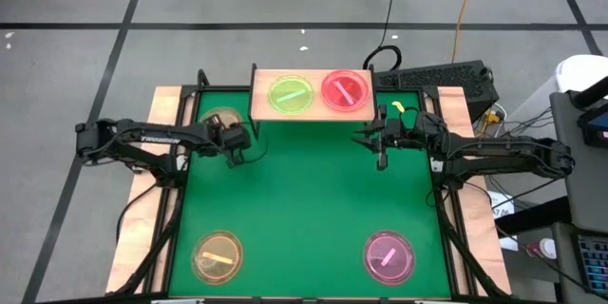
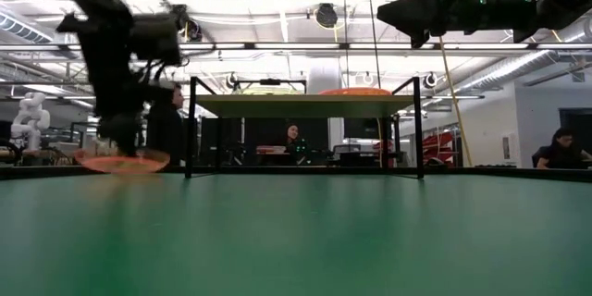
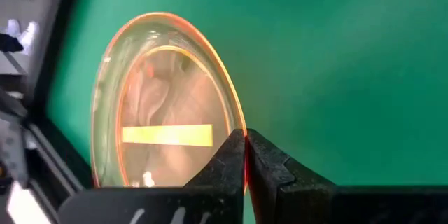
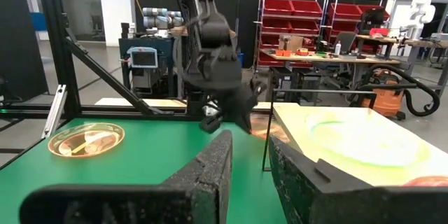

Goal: Place and stack plates onto a shelf
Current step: Stack the orange plate on top of the green plate on the shelf, then stack the pink plate on top of the orange plate on the shelf

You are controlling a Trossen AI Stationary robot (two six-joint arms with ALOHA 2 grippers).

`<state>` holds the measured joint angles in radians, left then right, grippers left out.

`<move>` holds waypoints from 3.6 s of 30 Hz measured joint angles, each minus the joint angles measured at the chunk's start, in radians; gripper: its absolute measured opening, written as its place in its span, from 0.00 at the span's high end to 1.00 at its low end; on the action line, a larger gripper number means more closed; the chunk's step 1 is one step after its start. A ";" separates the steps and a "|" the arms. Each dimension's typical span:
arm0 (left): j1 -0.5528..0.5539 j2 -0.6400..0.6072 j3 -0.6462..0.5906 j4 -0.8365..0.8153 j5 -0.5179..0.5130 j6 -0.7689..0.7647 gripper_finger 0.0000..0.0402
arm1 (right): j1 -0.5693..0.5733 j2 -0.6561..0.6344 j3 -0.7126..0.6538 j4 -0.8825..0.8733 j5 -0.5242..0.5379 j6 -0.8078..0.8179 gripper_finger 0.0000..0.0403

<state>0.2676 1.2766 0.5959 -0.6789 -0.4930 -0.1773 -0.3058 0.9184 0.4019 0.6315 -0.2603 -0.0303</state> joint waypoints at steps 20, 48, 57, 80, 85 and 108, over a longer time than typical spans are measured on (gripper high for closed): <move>-0.056 -0.017 0.417 -0.341 -0.227 -0.151 0.99 | 0.000 0.000 0.000 -0.021 0.000 0.001 0.81; -0.038 0.165 0.442 0.562 0.025 0.672 0.99 | 0.000 0.000 0.000 -0.015 0.000 0.007 0.81; -0.040 0.192 0.442 0.579 0.025 0.675 0.91 | 0.000 0.000 0.000 -0.016 0.000 0.002 0.81; -0.095 0.071 0.443 0.715 0.022 0.466 0.84 | 0.000 0.000 0.000 -0.021 0.000 0.000 0.81; -0.146 0.063 0.442 0.713 0.023 0.460 0.84 | 0.000 0.000 0.000 -0.017 0.000 0.012 0.81; -0.303 0.063 0.129 1.258 0.020 0.385 0.84 | 0.000 0.000 0.000 -0.040 0.000 0.090 0.81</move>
<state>-0.0350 1.3399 0.7251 0.5792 -0.4728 0.2077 -0.3058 0.9184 0.4019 0.5917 -0.2600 0.0596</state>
